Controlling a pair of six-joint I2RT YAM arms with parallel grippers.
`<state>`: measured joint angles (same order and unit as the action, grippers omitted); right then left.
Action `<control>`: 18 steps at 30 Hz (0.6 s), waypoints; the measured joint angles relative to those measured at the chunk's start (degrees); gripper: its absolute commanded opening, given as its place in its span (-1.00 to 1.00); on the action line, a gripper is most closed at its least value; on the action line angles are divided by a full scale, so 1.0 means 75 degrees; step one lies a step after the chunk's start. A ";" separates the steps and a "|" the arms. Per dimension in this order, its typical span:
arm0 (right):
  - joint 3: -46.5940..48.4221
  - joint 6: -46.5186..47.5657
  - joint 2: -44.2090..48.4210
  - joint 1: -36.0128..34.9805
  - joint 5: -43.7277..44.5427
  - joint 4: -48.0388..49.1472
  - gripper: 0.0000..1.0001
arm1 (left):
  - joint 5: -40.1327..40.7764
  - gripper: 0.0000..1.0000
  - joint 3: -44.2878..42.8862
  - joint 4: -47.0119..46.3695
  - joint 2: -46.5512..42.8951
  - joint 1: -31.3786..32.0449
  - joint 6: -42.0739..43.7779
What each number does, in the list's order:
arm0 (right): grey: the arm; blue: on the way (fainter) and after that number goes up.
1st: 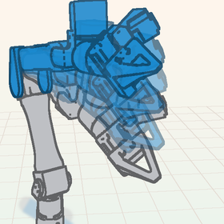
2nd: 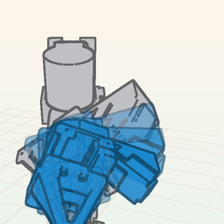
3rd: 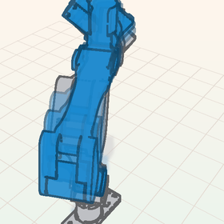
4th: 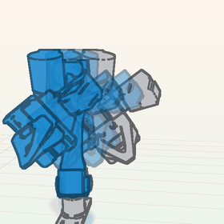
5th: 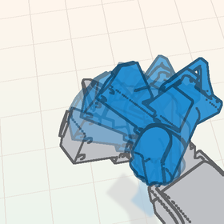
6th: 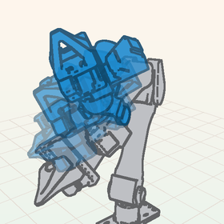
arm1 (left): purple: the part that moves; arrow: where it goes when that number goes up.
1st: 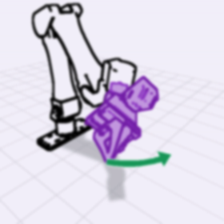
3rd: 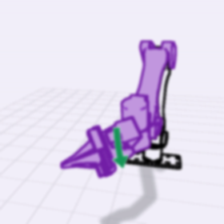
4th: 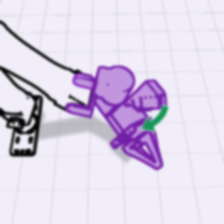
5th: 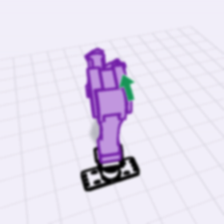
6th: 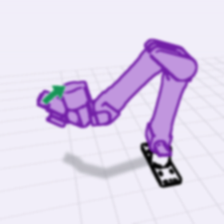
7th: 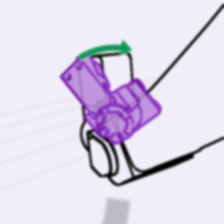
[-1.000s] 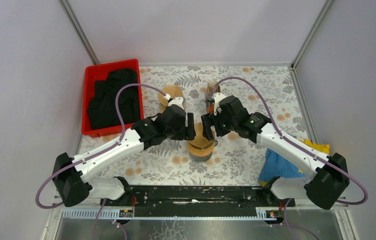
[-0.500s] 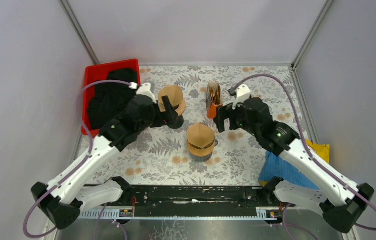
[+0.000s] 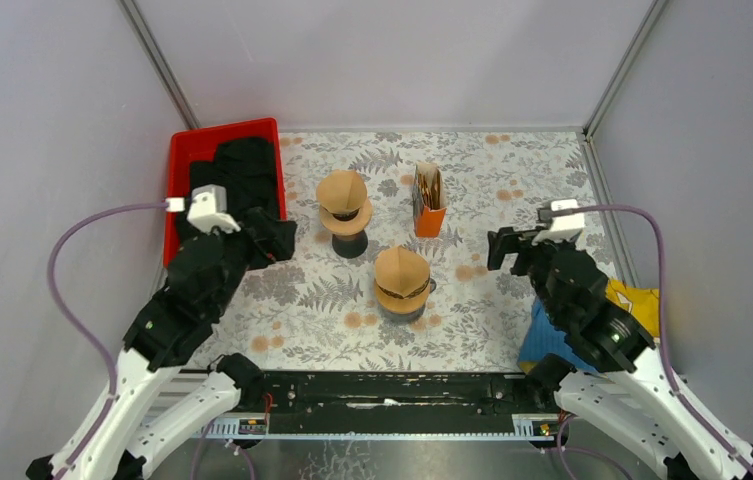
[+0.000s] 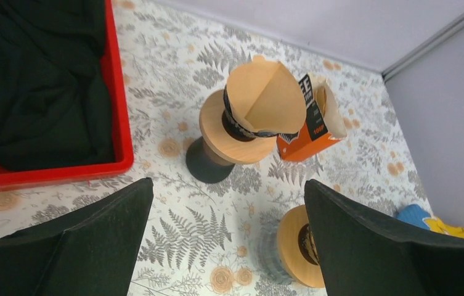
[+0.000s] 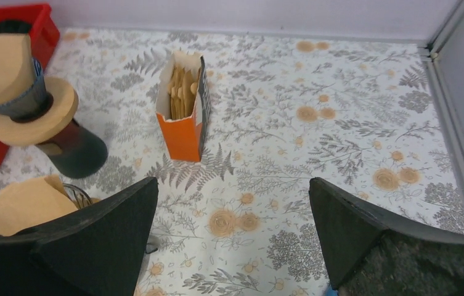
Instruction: Place the coffee filter in the dripper
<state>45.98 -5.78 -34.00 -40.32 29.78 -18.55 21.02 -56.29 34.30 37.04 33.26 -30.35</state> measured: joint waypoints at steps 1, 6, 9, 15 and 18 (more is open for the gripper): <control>-0.0090 0.0000 0.0268 0.0000 0.0128 -0.0003 0.98 | 0.0085 1.00 0.0055 0.0000 -0.0230 0.0000 0.0087; -0.0219 0.0000 0.1440 0.0003 0.0530 -0.0061 0.99 | 0.0475 1.00 0.0344 -0.0047 -0.1364 0.0000 0.0446; -0.0271 0.0000 0.1955 0.0006 0.0670 -0.0058 0.99 | 0.0670 1.00 0.0688 -0.0067 -0.1947 0.0000 0.0589; -0.0743 -0.0003 0.2597 0.0006 0.0702 -0.0105 0.98 | 0.0889 1.00 0.1154 -0.0064 -0.2518 0.0000 0.0615; -0.0857 -0.0003 0.2838 0.0006 0.0708 -0.0201 0.98 | 0.0935 1.00 0.1218 -0.0064 -0.2669 0.0000 0.0615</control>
<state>39.55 -5.80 -12.71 -40.27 35.09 -20.05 28.03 -47.16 33.82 17.02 33.26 -25.74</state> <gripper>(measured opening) 0.992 0.998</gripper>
